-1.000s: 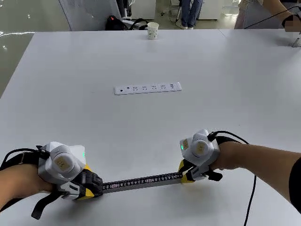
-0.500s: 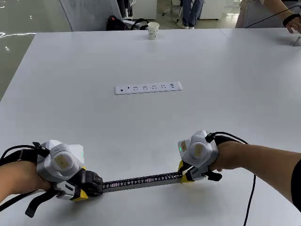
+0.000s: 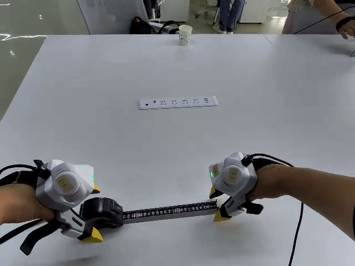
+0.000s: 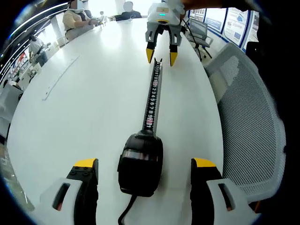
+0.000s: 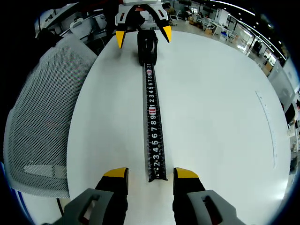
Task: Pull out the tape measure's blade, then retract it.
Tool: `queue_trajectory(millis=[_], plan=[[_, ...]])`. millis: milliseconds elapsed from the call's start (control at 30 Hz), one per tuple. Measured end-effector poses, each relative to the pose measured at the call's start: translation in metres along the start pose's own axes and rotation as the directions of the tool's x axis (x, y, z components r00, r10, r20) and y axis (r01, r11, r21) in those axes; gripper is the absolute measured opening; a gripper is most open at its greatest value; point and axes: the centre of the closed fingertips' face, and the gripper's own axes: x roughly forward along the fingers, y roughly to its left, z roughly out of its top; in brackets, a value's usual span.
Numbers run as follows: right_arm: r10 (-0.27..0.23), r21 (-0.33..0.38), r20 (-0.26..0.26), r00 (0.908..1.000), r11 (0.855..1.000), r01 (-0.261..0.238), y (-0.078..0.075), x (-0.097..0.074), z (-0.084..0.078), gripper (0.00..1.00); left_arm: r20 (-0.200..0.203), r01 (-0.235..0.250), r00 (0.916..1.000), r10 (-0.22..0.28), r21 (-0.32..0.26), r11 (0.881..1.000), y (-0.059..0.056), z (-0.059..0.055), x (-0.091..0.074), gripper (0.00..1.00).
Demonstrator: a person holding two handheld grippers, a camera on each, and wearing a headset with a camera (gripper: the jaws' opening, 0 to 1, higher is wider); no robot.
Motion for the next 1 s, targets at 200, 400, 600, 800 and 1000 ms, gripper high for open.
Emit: queue_trajectory(millis=[200, 400, 600, 800, 1000], plan=[[-0.022, 0.061, 0.018, 0.9996, 0.998, 0.021, -0.001, -0.005, -0.003, 0.44, 0.028, 0.012, 0.9995, -0.011, -0.037, 0.999, -0.006, 0.002, -0.003, 0.84], [-0.052, 0.107, 0.050, 0.9974, 0.993, 0.047, -0.003, -0.010, -0.006, 0.52, 0.139, 0.015, 0.9902, 0.016, -0.215, 0.977, -0.006, 0.014, -0.007, 0.99], [-0.081, 0.182, 0.081, 0.9935, 0.981, 0.065, -0.003, -0.016, -0.014, 0.63, 0.159, -0.036, 0.9833, 0.088, -0.305, 0.952, -0.002, 0.007, -0.015, 0.99], [-0.144, 0.305, 0.165, 0.9758, 0.948, 0.088, -0.006, -0.024, -0.013, 0.72, 0.218, -0.116, 0.9505, 0.221, -0.410, 0.905, 0.010, 0.002, -0.026, 0.99], [-0.212, 0.395, 0.219, 0.9524, 0.912, 0.112, -0.006, -0.033, -0.020, 0.78, 0.228, -0.156, 0.9306, 0.287, -0.462, 0.873, 0.008, -0.013, -0.032, 0.99]])
